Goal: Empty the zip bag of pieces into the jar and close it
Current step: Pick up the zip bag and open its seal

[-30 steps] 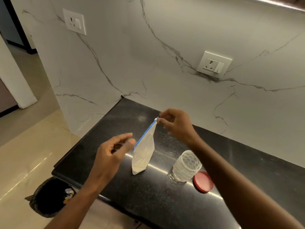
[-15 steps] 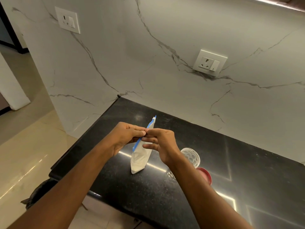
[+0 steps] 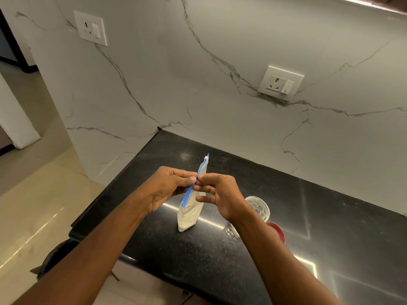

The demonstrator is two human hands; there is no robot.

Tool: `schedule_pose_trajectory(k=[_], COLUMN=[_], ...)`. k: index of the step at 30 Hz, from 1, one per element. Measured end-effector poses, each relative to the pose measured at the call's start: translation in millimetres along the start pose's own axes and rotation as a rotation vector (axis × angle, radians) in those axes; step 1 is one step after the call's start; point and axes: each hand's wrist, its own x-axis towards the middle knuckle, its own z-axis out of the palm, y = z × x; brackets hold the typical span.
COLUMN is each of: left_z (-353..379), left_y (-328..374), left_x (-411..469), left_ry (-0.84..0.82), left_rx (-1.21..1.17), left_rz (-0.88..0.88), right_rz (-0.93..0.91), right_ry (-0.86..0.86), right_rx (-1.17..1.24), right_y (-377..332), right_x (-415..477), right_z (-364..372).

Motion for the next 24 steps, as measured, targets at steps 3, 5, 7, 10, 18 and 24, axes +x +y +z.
schedule_pose_trajectory(k=[3,5,7,10,18,24], left_z=[0,0,1,1,3,1], left_y=[0,1,1,0,-2,5], left_x=[0,-1,0,1,8,15], left_ry=[-0.018,-0.033,-0.039,-0.035,0.003,0.313], left_rx=[-0.019,-0.036,-0.042,-0.053,0.022,0.711], left_rz=[-0.009,-0.018,-0.026,-0.036,-0.01,0.42], right_rz=[-0.02,-0.022,-0.02,-0.017,-0.038,-0.054], right_ry=[0.021,0.032,0.051,0.073,0.128,0.17], right_rx=[-0.031,-0.049,-0.06,-0.076,-0.167,-0.107], right_y=[-2,-2,-3,-5,-7,-2], right_x=[-1,-2,-2,-1,5,1], right_z=[1,2,2,2,4,-4])
